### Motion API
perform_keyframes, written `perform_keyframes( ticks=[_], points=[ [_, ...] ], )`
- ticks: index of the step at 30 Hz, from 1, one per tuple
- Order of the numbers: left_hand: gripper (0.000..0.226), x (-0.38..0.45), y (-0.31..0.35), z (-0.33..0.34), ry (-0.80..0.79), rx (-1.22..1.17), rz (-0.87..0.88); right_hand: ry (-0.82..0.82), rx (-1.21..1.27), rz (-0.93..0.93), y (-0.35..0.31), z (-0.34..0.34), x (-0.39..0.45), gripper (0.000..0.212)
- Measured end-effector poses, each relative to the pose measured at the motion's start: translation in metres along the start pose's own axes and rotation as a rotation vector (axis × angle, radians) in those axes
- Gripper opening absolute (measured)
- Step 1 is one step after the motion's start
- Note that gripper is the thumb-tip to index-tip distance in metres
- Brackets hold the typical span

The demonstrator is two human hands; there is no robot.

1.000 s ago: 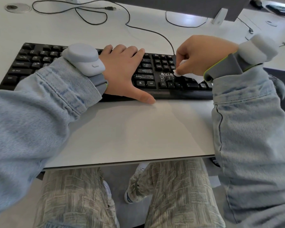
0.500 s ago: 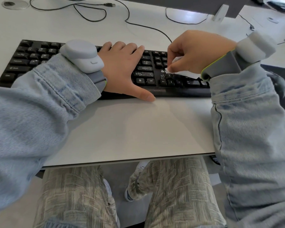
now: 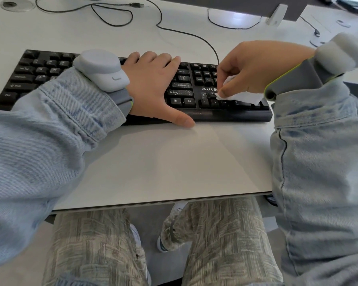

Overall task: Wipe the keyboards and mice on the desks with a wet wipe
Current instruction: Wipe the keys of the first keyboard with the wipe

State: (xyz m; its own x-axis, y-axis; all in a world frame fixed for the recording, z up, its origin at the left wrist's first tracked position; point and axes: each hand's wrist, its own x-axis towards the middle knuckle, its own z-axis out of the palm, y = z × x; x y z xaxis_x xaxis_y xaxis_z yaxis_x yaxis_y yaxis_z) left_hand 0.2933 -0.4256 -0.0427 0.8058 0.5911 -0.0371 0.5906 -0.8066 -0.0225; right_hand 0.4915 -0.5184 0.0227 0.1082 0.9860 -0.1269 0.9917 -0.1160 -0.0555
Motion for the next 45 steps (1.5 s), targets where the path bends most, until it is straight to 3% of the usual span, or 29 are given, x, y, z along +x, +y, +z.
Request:
perform_keyframes(
  ticks=[3,8,16,27,32,37,45],
  points=[
    [0.155,0.0,0.0,0.0,0.005,0.005,0.0,0.098,0.011,0.007,-0.004,0.004,0.004,0.008],
    [0.155,0.0,0.0,0.0,0.007,0.013,-0.001,0.024,0.015,-0.008,-0.002,0.002,0.0,0.01],
    [0.155,0.001,0.0,0.0,0.016,0.01,-0.005,0.154,0.016,-0.09,-0.02,0.006,0.005,0.004],
    [0.156,0.001,0.001,0.001,0.013,0.009,-0.006,0.031,0.005,-0.148,-0.021,0.003,0.003,0.006],
    [0.155,0.002,-0.001,0.0,0.011,0.011,-0.001,0.178,0.006,-0.103,-0.011,0.001,0.005,0.007],
    [0.157,0.002,0.0,0.002,0.012,0.016,0.0,0.053,0.006,-0.088,-0.012,0.004,0.0,0.013],
    [0.156,0.002,0.0,0.0,0.008,0.013,0.002,0.019,0.013,-0.036,-0.006,0.002,-0.002,0.015]
  ],
)
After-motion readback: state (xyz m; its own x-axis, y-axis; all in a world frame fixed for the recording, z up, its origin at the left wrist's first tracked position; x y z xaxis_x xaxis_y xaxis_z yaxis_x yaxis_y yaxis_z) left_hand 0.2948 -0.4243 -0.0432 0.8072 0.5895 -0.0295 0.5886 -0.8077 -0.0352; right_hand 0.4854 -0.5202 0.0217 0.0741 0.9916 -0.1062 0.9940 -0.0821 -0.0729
